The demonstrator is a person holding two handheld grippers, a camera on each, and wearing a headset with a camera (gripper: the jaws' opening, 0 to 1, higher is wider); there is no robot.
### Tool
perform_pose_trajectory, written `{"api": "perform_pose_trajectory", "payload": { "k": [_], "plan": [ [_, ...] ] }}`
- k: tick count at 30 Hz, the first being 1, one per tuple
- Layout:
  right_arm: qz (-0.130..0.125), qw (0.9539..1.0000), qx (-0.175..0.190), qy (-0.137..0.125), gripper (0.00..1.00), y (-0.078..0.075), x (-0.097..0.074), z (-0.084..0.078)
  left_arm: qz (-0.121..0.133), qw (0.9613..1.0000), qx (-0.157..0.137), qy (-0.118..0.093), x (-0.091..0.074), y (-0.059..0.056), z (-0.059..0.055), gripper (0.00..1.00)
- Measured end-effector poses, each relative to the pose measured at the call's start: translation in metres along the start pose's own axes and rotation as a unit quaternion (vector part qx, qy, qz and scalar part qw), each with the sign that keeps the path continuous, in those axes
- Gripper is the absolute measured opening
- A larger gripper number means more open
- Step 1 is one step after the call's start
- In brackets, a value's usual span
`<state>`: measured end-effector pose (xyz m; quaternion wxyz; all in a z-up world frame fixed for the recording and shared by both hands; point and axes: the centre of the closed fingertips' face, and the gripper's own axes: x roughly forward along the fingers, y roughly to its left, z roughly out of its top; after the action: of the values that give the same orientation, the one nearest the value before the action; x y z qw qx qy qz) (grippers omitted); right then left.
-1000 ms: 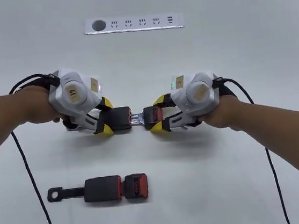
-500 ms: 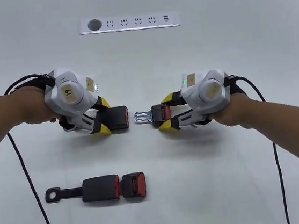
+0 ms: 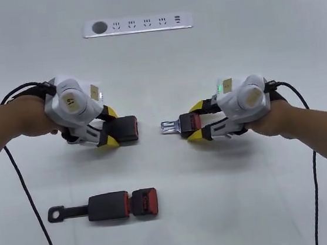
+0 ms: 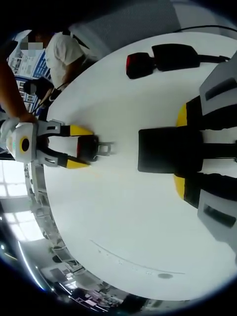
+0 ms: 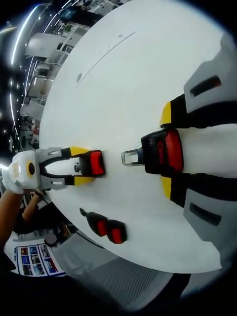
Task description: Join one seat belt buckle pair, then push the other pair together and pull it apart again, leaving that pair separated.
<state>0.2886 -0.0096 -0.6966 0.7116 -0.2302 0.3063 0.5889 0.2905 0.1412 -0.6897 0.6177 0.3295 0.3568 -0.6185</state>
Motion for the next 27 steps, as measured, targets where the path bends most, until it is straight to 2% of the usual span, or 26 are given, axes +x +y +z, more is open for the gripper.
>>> {"api": "perform_pose_trajectory", "payload": {
  "k": [8, 12, 17, 21, 27],
  "plan": [
    [-0.004, 1.0000, 0.004, -0.001, 0.33, 0.000, -0.008, -0.009, -0.002, 1.0000, 0.003, 0.000, 0.000, 0.001, -0.001, 0.33],
    [-0.007, 0.9999, 0.009, -0.001, 0.33, -0.006, -0.012, -0.013, -0.002, 1.0000, 0.003, 0.000, 0.001, 0.002, -0.003, 0.33],
    [-0.008, 0.9999, 0.011, -0.001, 0.33, -0.002, -0.017, -0.015, -0.002, 1.0000, 0.003, -0.001, 0.001, 0.002, -0.005, 0.33],
    [-0.011, 0.9998, 0.014, 0.000, 0.34, -0.005, -0.023, -0.019, -0.002, 1.0000, 0.002, -0.001, 0.001, 0.003, -0.006, 0.34],
    [-0.012, 0.9998, 0.017, 0.000, 0.34, -0.007, -0.029, -0.024, -0.002, 1.0000, 0.002, 0.000, 0.000, 0.001, -0.004, 0.34]
  ]
}}
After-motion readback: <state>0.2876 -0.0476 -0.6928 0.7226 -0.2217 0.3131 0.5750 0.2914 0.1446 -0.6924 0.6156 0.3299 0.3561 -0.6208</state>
